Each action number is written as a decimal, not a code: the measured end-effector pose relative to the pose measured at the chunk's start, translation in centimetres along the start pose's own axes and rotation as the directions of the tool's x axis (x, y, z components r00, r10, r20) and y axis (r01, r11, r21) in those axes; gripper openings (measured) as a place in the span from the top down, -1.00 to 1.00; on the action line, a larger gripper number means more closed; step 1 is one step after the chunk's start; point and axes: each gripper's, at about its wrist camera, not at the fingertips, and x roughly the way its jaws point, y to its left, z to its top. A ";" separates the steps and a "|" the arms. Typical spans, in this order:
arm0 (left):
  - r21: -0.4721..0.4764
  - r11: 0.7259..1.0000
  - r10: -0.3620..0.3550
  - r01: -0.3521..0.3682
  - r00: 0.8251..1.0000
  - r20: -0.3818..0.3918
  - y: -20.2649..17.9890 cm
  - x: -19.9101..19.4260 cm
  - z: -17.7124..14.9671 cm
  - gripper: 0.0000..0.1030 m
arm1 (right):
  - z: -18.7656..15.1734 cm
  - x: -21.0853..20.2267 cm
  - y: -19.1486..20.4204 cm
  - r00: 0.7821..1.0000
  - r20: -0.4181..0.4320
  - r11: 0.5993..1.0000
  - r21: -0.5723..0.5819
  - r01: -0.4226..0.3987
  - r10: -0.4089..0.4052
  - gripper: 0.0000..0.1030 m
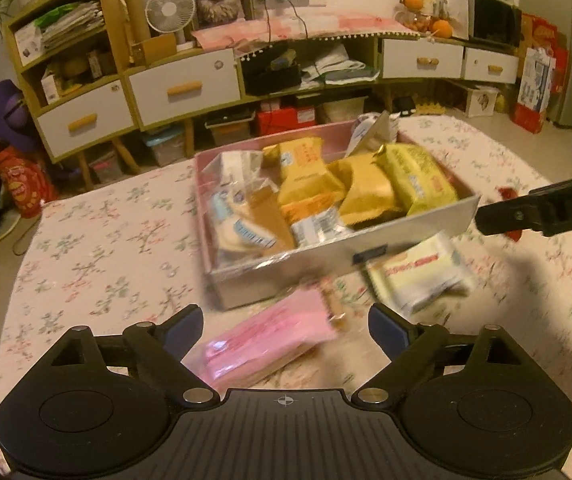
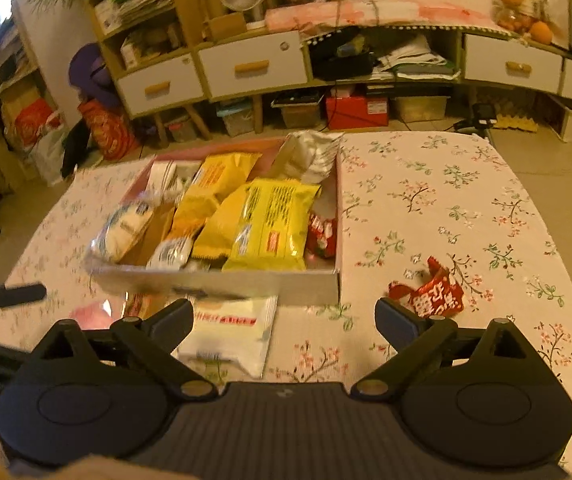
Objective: Organize snacks
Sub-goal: 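Move both tools back over the pink pack and white bread pack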
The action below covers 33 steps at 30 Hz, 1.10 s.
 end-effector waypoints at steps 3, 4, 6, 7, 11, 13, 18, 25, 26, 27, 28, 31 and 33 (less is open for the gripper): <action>0.017 1.000 0.012 -0.012 1.000 -0.013 0.8 0.0 -0.9 -0.78 | -0.5 -0.1 0.3 1.000 -0.003 0.999 -0.034 0.008 -0.008 -0.88; 0.020 1.000 0.016 -0.015 1.000 -0.015 1.0 0.1 -1.2 -0.78 | -0.6 -0.1 0.4 1.000 -0.005 0.999 -0.041 0.009 -0.010 -0.88; 0.018 1.000 0.019 -0.018 1.000 -0.020 1.6 0.1 -1.6 -0.78 | -0.8 0.0 0.5 1.000 -0.007 0.999 -0.050 0.014 -0.014 -0.89; 0.014 1.000 0.017 -0.016 1.000 -0.022 1.9 0.2 -1.8 -0.78 | -0.9 0.1 0.5 1.000 -0.009 0.998 -0.054 0.017 -0.017 -0.89; 0.017 1.000 0.007 -0.006 1.000 -0.022 2.7 0.6 -2.5 -0.78 | -1.3 0.6 0.4 0.999 -0.024 0.997 -0.070 0.033 -0.035 -0.90; 0.027 1.000 -0.002 0.003 1.000 -0.019 2.9 0.9 -2.8 -0.78 | -1.6 0.8 0.4 0.999 -0.031 0.996 -0.083 0.040 -0.043 -0.90; 0.033 0.999 -0.040 0.040 0.999 -0.019 3.4 2.0 -3.2 -0.78 | -1.9 1.4 0.9 0.998 -0.043 0.993 -0.115 0.036 -0.041 -0.90; 0.029 0.993 -0.110 0.111 0.994 -0.017 3.7 3.3 -2.8 -0.73 | -2.0 2.8 2.1 0.997 -0.066 0.989 -0.150 0.015 -0.026 -0.90; 0.041 0.992 -0.117 0.118 0.993 -0.023 3.6 3.4 -2.7 -0.67 | -2.0 3.1 2.3 0.997 -0.072 0.988 -0.156 0.012 -0.023 -0.90; 0.050 0.991 -0.123 0.124 0.992 -0.027 3.5 3.6 -2.7 -0.63 | -2.1 3.3 2.4 0.997 -0.076 0.987 -0.161 0.011 -0.024 -0.89; 0.057 0.989 -0.131 0.133 0.991 -0.034 3.4 3.7 -2.6 -0.56 | -2.1 3.6 2.6 0.996 -0.081 0.986 -0.166 0.012 -0.026 -0.89; 0.085 0.987 -0.131 0.135 0.990 -0.053 3.0 3.9 -2.7 -0.31 | -2.0 4.3 3.2 0.995 -0.097 0.984 -0.177 0.007 -0.024 -0.87; 0.096 0.986 -0.132 0.138 0.989 -0.072 3.0 4.0 -2.8 -0.16 | -2.0 4.6 3.4 0.994 -0.105 0.984 -0.178 -0.014 -0.005 -0.88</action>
